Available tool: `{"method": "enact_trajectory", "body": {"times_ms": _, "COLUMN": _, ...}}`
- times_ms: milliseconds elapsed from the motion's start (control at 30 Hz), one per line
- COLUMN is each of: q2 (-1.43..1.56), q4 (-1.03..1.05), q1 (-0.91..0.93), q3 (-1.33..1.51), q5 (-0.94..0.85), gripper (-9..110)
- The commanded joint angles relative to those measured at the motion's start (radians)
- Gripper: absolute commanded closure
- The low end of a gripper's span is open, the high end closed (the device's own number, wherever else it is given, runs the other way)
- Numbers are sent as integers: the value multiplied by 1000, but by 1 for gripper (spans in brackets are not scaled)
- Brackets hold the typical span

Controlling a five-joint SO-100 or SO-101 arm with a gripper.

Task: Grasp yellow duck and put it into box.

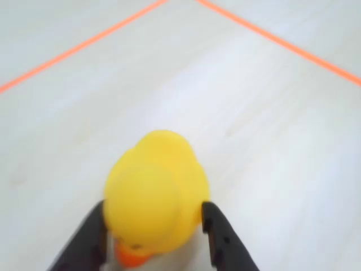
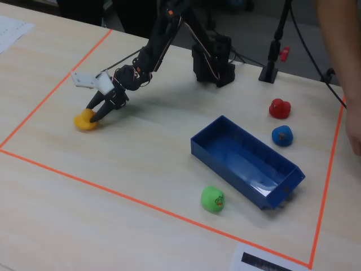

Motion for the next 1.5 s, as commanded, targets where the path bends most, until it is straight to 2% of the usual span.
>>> {"method": "enact_trajectory", "body": {"times_ms": 0, "q2": 2, "q4": -28, "q1": 11, "q3": -52, "q5": -2, "gripper": 88}}
{"method": "enact_trajectory", "body": {"times_ms": 133, "q2": 5, "q4": -28, "q1": 8, "q3": -49, "q5": -21, "gripper": 100}}
{"method": "enact_trajectory", "body": {"times_ms": 333, "q2": 78, "q4": 20, "q1": 9, "q3": -35, "q5": 17, "gripper": 101}}
{"method": "enact_trajectory", "body": {"times_ms": 533, "q2": 362, "q4": 207, "q1": -35, "q3": 109, "q5": 77, "gripper": 101}}
{"method": "enact_trajectory", "body": {"times_ms": 800, "q2": 873, "q4": 295, "q1": -201, "q3": 551, "q5": 95, "gripper": 101}}
{"method": "enact_trajectory", "body": {"times_ms": 933, "q2": 1137, "q4": 449, "q1": -327, "q3": 689, "q5": 123, "gripper": 101}}
{"method": "enact_trajectory", "body": {"times_ms": 1100, "q2": 1351, "q4": 588, "q1": -555, "q3": 726, "q5": 207, "gripper": 101}}
{"method": "enact_trajectory", "body": {"times_ms": 1267, "q2": 1427, "q4": 821, "q1": -802, "q3": 565, "q5": 311, "gripper": 101}}
{"method": "enact_trajectory", "body": {"times_ms": 1467, "q2": 1404, "q4": 1233, "q1": -1123, "q3": 318, "q5": 357, "gripper": 101}}
